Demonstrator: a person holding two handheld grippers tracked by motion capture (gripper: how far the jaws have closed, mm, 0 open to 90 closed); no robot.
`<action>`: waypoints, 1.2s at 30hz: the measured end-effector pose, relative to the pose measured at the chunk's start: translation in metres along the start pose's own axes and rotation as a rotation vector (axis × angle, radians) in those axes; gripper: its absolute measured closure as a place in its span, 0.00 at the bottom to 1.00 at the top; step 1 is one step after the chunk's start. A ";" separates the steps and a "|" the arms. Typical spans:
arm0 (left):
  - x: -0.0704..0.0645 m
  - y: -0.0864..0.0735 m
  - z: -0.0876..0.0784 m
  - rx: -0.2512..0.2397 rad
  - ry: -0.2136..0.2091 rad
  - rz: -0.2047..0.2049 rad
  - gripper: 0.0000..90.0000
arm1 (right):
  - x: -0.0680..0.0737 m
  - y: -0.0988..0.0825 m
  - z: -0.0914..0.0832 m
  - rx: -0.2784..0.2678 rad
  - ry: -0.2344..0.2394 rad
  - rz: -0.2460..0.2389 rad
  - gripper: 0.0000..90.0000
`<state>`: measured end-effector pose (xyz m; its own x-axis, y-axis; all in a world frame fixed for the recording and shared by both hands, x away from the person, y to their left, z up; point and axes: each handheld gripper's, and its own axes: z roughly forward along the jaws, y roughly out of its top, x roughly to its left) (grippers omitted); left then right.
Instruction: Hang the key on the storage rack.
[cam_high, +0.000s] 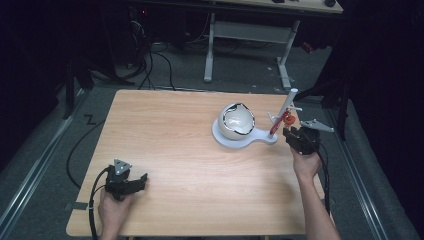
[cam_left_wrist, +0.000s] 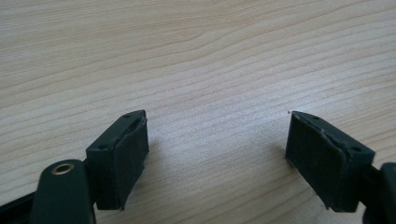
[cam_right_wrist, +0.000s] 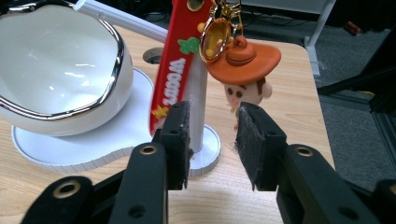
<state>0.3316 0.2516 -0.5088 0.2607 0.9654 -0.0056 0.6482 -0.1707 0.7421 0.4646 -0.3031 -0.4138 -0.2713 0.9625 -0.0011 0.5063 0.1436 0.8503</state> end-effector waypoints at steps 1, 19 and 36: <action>0.000 0.000 0.000 0.000 0.000 0.000 0.24 | 0.000 0.000 0.000 -0.003 -0.001 0.000 0.68; 0.000 0.000 0.000 0.000 0.000 0.000 0.24 | 0.007 -0.013 -0.030 -0.031 0.067 -0.007 0.59; 0.000 0.000 0.000 0.000 0.000 0.000 0.24 | 0.020 -0.037 -0.049 -0.038 0.105 -0.027 0.60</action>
<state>0.3316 0.2516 -0.5088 0.2606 0.9654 -0.0054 0.6484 -0.1709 0.7418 0.4004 -0.3004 -0.4200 -0.3699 0.9286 0.0293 0.4668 0.1584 0.8700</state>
